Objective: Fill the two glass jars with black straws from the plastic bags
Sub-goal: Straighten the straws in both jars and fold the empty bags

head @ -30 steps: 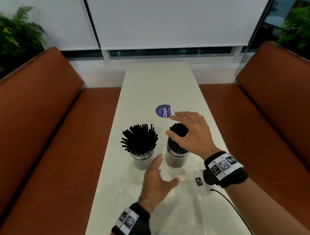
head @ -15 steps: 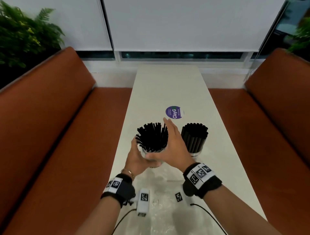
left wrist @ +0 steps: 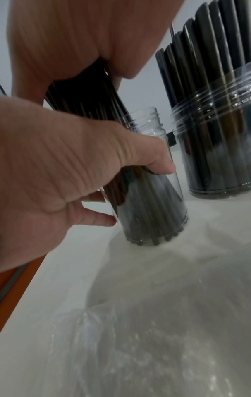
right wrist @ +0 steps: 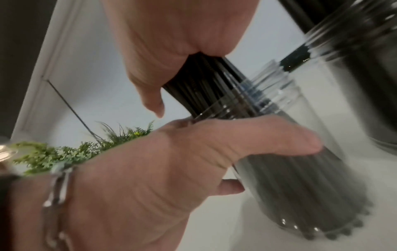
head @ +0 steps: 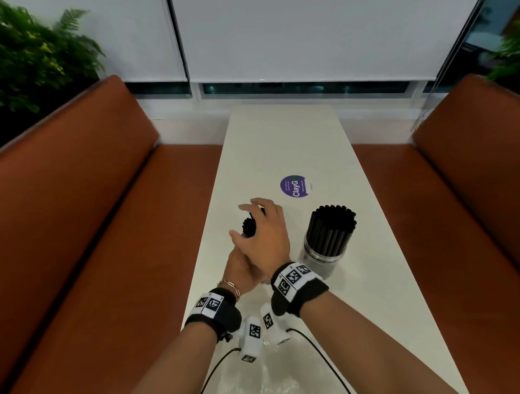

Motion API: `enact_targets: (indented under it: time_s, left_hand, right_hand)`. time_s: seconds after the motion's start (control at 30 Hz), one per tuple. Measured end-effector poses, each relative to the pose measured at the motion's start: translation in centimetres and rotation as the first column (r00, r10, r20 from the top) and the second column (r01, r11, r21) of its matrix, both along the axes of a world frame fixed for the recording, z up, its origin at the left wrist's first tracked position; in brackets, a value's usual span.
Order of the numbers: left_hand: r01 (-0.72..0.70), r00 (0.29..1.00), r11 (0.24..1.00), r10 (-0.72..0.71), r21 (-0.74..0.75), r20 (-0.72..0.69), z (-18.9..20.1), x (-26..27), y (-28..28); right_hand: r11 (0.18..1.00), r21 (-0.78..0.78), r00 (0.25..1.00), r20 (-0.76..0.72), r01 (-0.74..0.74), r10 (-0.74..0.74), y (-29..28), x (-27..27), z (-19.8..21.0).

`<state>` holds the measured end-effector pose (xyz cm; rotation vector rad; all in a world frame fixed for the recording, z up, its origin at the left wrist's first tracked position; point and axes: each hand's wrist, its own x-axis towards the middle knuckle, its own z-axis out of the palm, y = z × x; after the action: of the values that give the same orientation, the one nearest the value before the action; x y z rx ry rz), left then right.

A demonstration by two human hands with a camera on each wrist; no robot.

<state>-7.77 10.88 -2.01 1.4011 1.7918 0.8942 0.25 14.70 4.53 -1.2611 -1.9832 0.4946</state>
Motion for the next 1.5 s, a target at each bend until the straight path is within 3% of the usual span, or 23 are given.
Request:
enact_targets:
  time_s: [0.2, 0.4, 0.57, 1.5]
  left_hand:
    - [-0.055, 0.998, 0.998, 0.055, -0.024, -0.022, 0.2, -0.2, -0.1]
    - [-0.049, 0.995, 0.999, 0.050, -0.017, 0.081, 0.7, -0.2, -0.6]
    - [-0.037, 0.991, 0.999, 0.039, -0.017, 0.131, 0.7, -0.2, -0.7]
    - [-0.070, 0.989, 0.998, 0.071, -0.008, 0.130, 1.4, 0.6, -0.4]
  right_hand:
    - [0.980, 0.154, 0.917, 0.360, 0.122, -0.171, 1.6, -1.7, 1.1]
    - [0.977, 0.107, 0.855, 0.472, 0.185, -0.214, 3.2, -0.9, 2.6]
    - [0.983, 0.079, 0.855, 0.486, 0.166, -0.183, 3.4, -0.7, 2.7]
    - [0.991, 0.026, 0.822, 0.557, 0.130, -0.122, 4.6, -0.6, 3.6]
